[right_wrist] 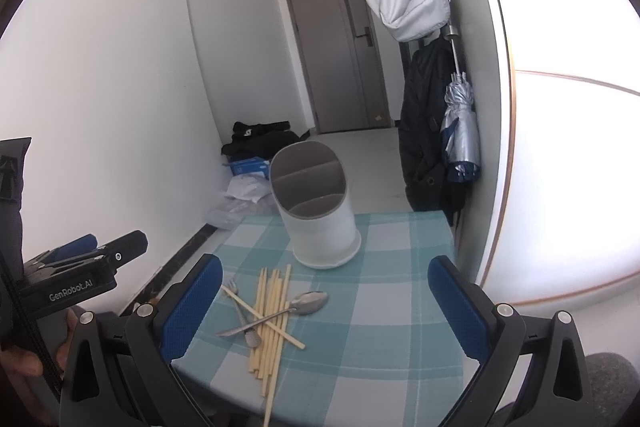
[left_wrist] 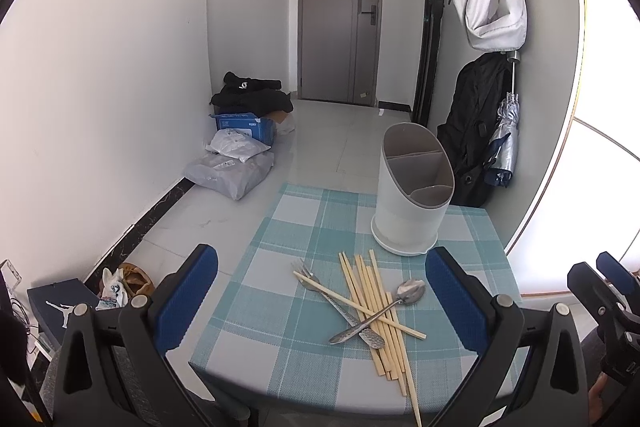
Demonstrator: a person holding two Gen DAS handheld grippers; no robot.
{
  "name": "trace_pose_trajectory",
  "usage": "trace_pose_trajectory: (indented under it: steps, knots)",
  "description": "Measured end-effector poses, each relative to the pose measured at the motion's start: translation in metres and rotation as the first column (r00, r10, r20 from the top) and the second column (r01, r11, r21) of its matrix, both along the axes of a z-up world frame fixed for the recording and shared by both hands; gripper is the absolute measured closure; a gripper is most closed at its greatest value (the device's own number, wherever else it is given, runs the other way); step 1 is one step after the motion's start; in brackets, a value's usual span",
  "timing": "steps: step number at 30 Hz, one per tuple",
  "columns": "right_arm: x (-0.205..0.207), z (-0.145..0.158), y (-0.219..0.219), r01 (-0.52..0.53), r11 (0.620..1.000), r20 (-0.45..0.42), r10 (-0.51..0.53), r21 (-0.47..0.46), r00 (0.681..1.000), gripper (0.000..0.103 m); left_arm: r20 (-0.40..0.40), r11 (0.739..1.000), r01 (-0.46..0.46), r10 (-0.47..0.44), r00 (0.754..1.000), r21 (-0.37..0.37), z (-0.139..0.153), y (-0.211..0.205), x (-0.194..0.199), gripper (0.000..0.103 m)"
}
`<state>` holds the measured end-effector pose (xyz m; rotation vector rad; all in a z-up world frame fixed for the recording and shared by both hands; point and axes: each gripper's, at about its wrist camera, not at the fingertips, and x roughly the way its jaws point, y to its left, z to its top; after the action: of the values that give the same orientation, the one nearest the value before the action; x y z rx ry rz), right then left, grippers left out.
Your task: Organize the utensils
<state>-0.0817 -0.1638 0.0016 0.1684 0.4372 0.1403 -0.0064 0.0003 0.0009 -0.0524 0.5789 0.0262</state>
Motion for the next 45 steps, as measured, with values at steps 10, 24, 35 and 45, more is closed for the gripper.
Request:
trace_pose_trajectory:
  steps: [10,24,35,45]
  knots:
    - [-0.001,0.001,0.000,-0.001,1.000,0.014,0.001,-0.004,1.000,0.000,-0.008,1.000,-0.016,0.016,1.000,0.001,-0.001,0.005,0.003,0.001]
    - [-0.002,0.001,0.002,-0.026,1.000,0.028,0.026,-0.008,0.999,0.000,-0.010,1.000,-0.011,0.011,1.000,-0.003,-0.001,0.004,0.003,0.001]
    - [-0.003,0.003,0.000,-0.040,0.999,0.039,0.039,0.015,0.998,0.000,-0.012,1.000,-0.014,0.014,1.000,-0.005,-0.001,0.003,0.003,0.001]
    - [0.004,-0.001,0.005,-0.059,0.998,0.019,0.059,0.013,0.998,0.000,-0.055,1.000,-0.019,0.019,0.998,-0.007,-0.004,0.007,0.012,0.001]
